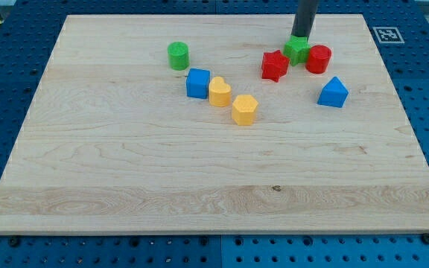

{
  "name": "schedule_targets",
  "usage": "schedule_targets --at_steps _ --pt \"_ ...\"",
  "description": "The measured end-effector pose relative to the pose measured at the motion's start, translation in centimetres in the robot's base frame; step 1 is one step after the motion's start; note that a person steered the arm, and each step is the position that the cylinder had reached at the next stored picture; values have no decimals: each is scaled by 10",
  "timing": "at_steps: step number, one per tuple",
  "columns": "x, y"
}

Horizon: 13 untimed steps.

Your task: Slide red star along with the red circle and green star towards the top right

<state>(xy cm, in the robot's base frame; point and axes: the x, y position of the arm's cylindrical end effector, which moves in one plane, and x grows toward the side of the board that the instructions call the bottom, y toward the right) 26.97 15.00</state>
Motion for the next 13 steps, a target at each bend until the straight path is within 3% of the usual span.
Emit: schedule_targets --at_steps 1,2,4,5,6,8,9,10,11,12,13 --pt "-20 -26" --pt "-13 -60" --pt "70 -83" --pt "103 -83" --pt "103 -82" --pt "64 -17" --pt "75 -35" --pt "136 -67" --pt "161 -60" --pt "156 -8" --pt "144 -7"
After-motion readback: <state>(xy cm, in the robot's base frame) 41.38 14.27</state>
